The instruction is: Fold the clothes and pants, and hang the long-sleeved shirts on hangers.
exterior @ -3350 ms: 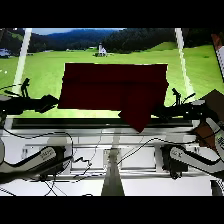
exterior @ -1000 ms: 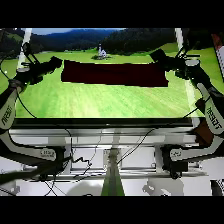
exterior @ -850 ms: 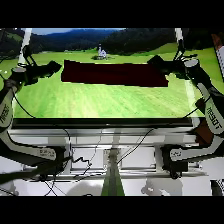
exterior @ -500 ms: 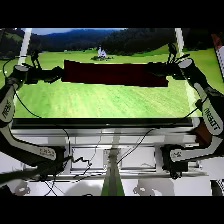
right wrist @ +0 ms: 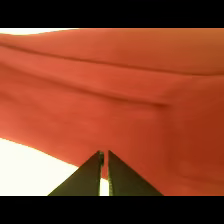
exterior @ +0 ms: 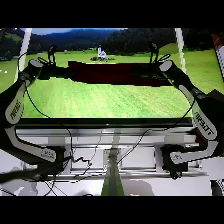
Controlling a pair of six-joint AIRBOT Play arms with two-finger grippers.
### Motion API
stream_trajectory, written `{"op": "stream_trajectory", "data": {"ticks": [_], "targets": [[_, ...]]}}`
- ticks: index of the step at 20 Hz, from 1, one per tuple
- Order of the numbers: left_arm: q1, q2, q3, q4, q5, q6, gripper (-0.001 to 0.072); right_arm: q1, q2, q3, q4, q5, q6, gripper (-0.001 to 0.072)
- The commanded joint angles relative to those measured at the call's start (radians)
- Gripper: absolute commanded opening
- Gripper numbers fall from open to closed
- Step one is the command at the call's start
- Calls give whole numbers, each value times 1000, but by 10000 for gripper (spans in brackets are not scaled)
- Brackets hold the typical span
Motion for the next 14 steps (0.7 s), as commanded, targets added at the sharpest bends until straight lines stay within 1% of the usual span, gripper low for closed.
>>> {"op": "stream_trajectory", "data": {"ticks": [1,2,3,5,8,9,11,14], "targets": [[-12,86,24,2,-256,-29,21,103,-15,31,-1,-6,97,54],[-10,129,24,2,-339,-31,21,126,-28,47,0,5,99,51],[-7,172,24,0,-404,-32,21,151,-47,69,5,30,102,14],[4,275,24,1,-491,-46,21,205,-93,122,7,83,154,14],[41,428,24,9,-510,-46,22,311,-158,191,15,163,201,14],[61,474,24,26,-510,-46,22,353,-169,200,21,182,202,14],[104,539,24,59,-510,-47,22,442,-180,201,39,182,201,14],[144,581,24,62,-511,-46,22,541,-180,207,50,155,199,14]]}}
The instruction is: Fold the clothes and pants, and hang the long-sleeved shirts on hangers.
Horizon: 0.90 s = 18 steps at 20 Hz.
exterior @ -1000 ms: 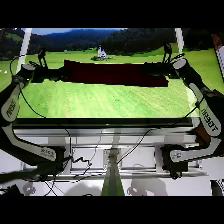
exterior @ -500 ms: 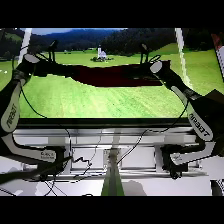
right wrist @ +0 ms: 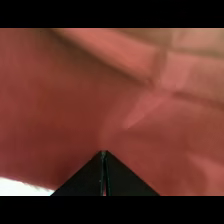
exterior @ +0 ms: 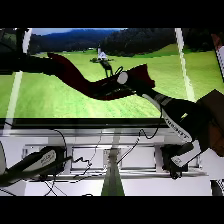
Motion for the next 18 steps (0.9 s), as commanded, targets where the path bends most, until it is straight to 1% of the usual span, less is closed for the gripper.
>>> {"op": "stream_trajectory", "data": {"ticks": [1,3,4,6,7,8,10,12,14,15,16,17,18], "targets": [[38,61,0,14,-13,-4,22,101,-9,22,-6,-7,9,14],[12,53,-7,-6,-12,-61,22,73,0,55,-110,10,9,14],[-16,44,-11,-24,-12,-94,23,37,10,78,-177,40,9,14],[-109,13,-18,-64,13,-108,23,-68,42,121,-303,120,10,14],[-168,-7,-18,-87,51,-108,22,-131,65,135,-348,153,11,14],[-242,-33,-18,-121,120,-108,23,-208,94,147,-378,183,13,14],[-401,-93,-18,-199,303,-108,23,-361,159,151,-385,223,13,14],[-586,-175,-18,-270,559,-108,23,-503,214,151,-385,272,13,14],[-748,-264,-18,-285,834,-107,37,-618,243,151,-384,331,13,14],[-810,-307,-18,-286,964,-108,130,-665,245,150,-384,352,13,14],[-866,-348,-18,-286,1076,-108,479,-700,245,150,-385,366,12,34],[-904,-373,-17,-286,1140,-109,699,-729,243,150,-386,375,11,135],[-928,-386,-17,-285,1155,-107,706,-753,241,150,-392,375,10,347]]}}
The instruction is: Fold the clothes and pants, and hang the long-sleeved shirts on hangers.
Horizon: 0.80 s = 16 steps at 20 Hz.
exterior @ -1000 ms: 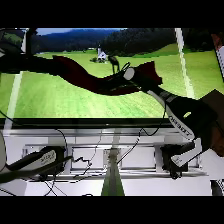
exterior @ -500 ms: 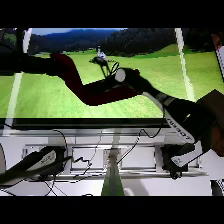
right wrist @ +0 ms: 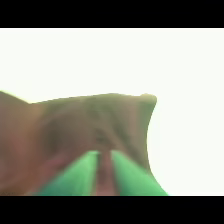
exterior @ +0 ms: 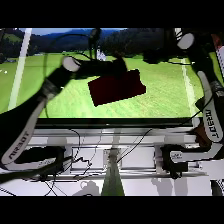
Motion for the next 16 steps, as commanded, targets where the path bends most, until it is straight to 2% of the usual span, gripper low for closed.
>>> {"op": "stream_trajectory", "data": {"ticks": [1,5,11,13,16], "targets": [[-145,-80,1,-19,287,1,706,-125,10,2,-29,42,-5,490],[-96,-43,1,11,264,22,705,-177,-72,2,-10,51,-9,493],[31,7,1,11,105,22,705,-160,-315,2,290,177,-85,672],[61,7,1,23,67,22,705,-116,-373,2,343,163,-85,672],[106,7,1,136,0,22,705,-29,-412,2,344,134,-85,671]]}}
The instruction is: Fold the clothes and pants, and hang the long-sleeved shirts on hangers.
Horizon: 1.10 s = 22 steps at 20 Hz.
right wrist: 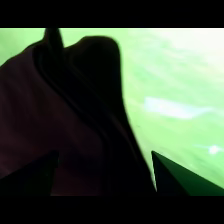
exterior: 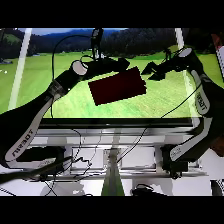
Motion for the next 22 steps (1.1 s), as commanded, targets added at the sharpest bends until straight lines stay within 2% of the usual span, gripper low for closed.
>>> {"op": "stream_trajectory", "data": {"ticks": [1,3,4,5,6,7,11,15,22], "targets": [[60,4,1,118,-114,0,705,92,-57,1,50,-13,-8,664],[104,9,1,147,-229,0,705,148,-57,1,3,-17,-7,549],[124,14,1,147,-283,-3,704,174,-57,1,-22,-24,-8,527],[140,19,1,147,-328,-3,703,193,-57,1,-38,-30,-9,352],[155,27,1,149,-365,-3,692,204,-54,1,-48,-32,-10,146],[170,39,2,162,-394,-3,692,210,-47,2,-54,-37,-10,13],[229,142,2,312,-462,-3,692,167,46,32,-114,-38,10,13],[293,316,2,480,-460,-3,692,29,259,52,-324,-26,142,12],[366,531,2,503,-415,-3,692,-397,679,52,-634,179,203,12]]}}
